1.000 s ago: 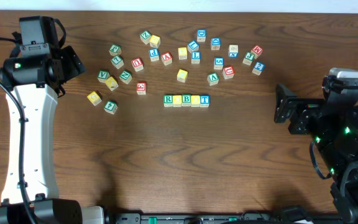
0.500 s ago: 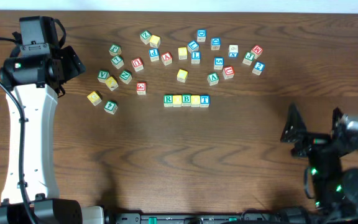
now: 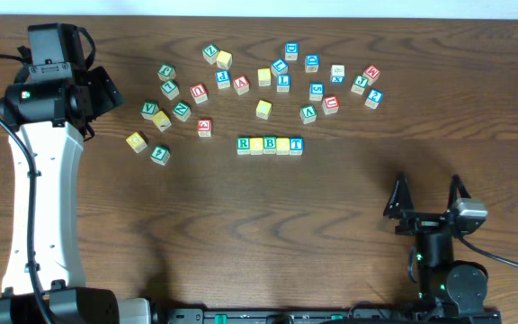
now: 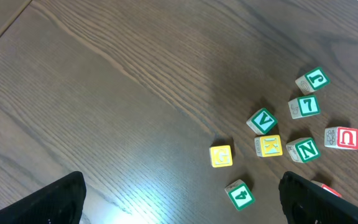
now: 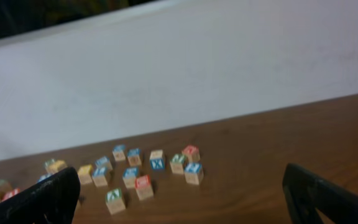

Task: Spell out ROBOT

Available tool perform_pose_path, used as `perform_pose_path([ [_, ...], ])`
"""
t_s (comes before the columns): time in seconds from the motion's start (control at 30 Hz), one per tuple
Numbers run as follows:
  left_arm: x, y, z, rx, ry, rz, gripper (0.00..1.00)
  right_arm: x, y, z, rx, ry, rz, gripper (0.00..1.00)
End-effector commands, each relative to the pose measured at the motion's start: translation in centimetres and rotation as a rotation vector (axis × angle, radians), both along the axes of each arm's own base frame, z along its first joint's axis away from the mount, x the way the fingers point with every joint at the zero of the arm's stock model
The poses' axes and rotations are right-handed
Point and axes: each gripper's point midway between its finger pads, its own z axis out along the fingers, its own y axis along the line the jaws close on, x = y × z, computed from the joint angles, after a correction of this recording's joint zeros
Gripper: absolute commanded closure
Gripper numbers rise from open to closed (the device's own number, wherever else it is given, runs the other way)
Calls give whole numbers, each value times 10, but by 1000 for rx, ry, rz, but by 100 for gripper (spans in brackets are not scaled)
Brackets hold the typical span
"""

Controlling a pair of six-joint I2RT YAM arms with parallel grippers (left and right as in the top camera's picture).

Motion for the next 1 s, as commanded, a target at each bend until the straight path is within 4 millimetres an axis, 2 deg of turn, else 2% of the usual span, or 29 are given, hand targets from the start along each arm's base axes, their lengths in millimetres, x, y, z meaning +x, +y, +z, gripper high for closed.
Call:
perform_pose_path([
  [0.0, -4, 4, -1, 13, 5, 14, 2, 2, 1, -13, -3, 6, 4, 1],
  [0.3, -4, 4, -1, 13, 5, 14, 2, 5, 2, -59, 2, 149, 10, 1],
  [0.97, -4, 4, -1, 13, 5, 14, 2, 5, 2, -59, 1, 148, 12, 1],
])
